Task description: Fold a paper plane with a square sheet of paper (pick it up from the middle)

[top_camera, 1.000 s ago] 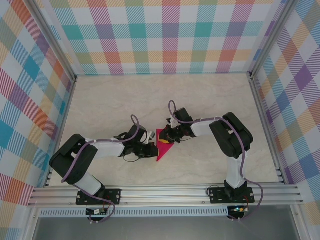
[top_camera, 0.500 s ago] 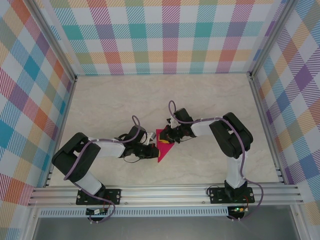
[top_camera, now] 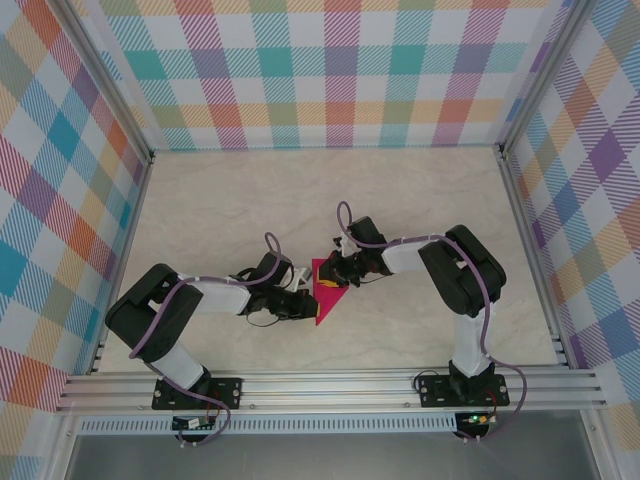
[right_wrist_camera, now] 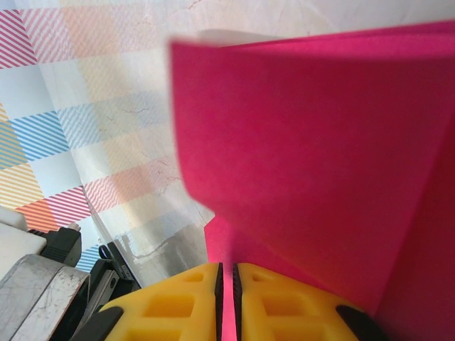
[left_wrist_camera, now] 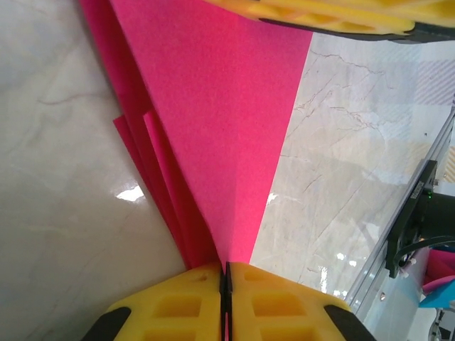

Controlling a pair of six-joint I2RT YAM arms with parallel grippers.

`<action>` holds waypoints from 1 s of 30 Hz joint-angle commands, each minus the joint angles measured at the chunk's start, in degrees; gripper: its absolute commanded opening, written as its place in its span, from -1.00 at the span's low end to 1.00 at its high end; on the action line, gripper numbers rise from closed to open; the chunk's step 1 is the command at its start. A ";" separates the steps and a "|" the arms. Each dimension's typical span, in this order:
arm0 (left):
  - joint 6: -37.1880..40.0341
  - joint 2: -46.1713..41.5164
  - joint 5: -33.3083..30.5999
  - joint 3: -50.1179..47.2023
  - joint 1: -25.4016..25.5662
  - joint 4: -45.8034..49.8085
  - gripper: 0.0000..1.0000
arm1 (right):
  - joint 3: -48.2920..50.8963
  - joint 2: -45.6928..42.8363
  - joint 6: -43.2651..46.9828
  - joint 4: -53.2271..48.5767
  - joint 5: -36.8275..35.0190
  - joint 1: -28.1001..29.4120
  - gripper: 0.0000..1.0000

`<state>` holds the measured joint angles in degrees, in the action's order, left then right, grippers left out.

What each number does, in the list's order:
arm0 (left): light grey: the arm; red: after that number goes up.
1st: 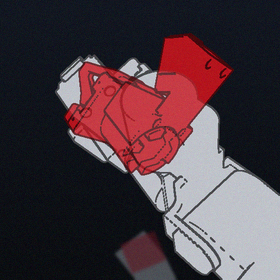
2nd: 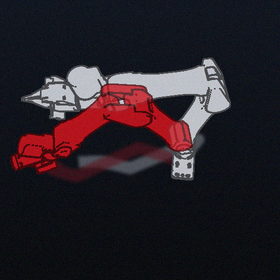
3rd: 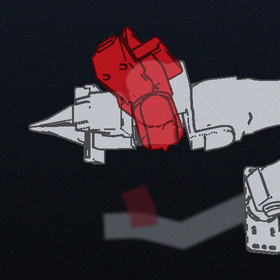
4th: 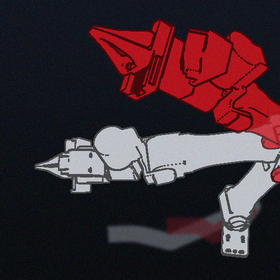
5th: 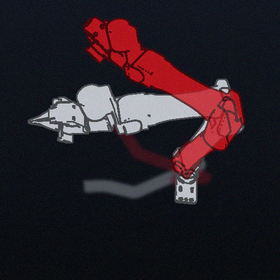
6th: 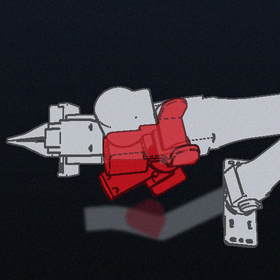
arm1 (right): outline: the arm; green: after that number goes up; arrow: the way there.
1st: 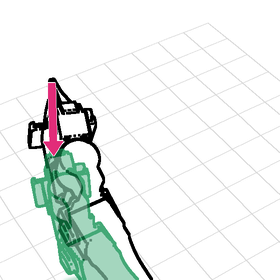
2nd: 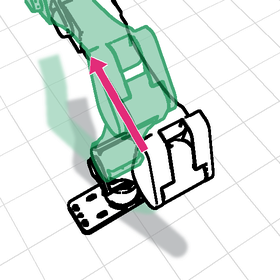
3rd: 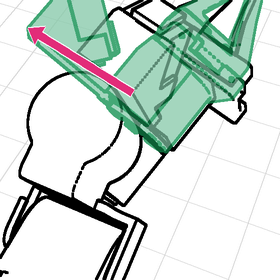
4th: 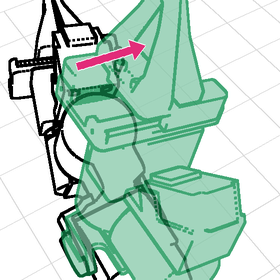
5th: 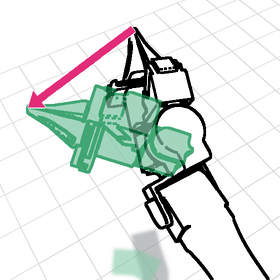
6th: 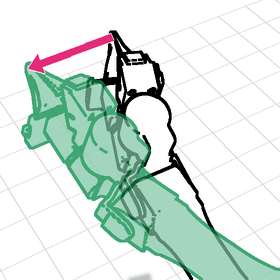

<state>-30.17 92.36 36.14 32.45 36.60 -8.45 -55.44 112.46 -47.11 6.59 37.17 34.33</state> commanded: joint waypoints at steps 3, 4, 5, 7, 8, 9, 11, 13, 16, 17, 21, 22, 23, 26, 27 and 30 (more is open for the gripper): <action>1.02 1.24 2.31 -1.92 0.31 6.38 -0.98 | 2.53 3.52 0.88 -3.92 -4.34 -0.13 -0.70; 1.00 1.27 2.21 -2.16 0.34 6.43 -1.00 | 2.53 3.70 0.82 -3.76 -4.38 -0.11 -0.71; 0.91 1.42 2.10 -2.29 0.31 6.49 -1.00 | 2.52 3.82 0.80 -3.89 -4.38 -0.14 -0.71; 0.64 1.55 2.17 -2.64 0.40 6.41 -0.96 | 2.51 3.97 0.87 -4.38 -4.77 -0.12 -0.70; 0.52 1.49 2.22 -2.65 0.40 6.59 -0.93 | 2.60 3.96 0.88 -4.39 -4.96 -0.14 -0.70; 0.64 1.51 2.62 -2.73 0.35 6.69 -0.91 | 2.55 3.99 0.90 -4.44 -5.14 -0.14 -0.70; 0.65 1.25 3.49 -3.00 0.40 6.44 -0.85 | 2.54 4.08 0.88 -4.53 -5.00 -0.14 -0.71; 0.65 1.07 3.41 -3.01 0.40 6.89 -0.83 | 2.77 3.98 0.88 -4.41 -5.13 -0.12 -0.71; 1.08 1.21 3.37 -2.59 0.40 8.17 -0.77 | 2.88 3.90 0.95 -4.48 -5.10 -0.14 -0.71; 1.37 1.32 3.32 -2.40 0.49 8.62 -0.76 | 2.88 3.91 0.98 -4.53 -5.17 -0.14 -0.71; 2.04 1.42 3.22 -1.88 0.65 10.28 -0.75 | 2.88 3.84 0.97 -4.50 -5.24 -0.14 -0.71; 2.35 1.37 3.17 -1.80 0.67 10.84 -0.75 | 2.86 3.90 0.95 -4.49 -5.18 -0.14 -0.71; 2.72 1.42 2.95 -1.53 0.67 11.47 -0.75 | 2.88 3.86 0.88 -4.50 -5.25 -0.14 -0.71; 3.45 1.29 2.58 -0.86 0.92 13.41 -0.86 | 2.75 3.99 0.99 -4.59 -5.25 -0.14 -0.71; 3.67 1.33 2.38 -0.74 1.06 14.14 -0.89 | 2.83 3.91 0.97 -4.65 -5.22 -0.09 -0.71; 4.52 1.70 1.49 0.31 1.53 16.90 -0.92 | 2.86 4.06 1.04 -4.79 -5.35 -0.14 -0.71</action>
<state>-27.46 92.42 36.97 33.74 37.08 -3.73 -55.18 112.46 -47.11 7.03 37.19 34.35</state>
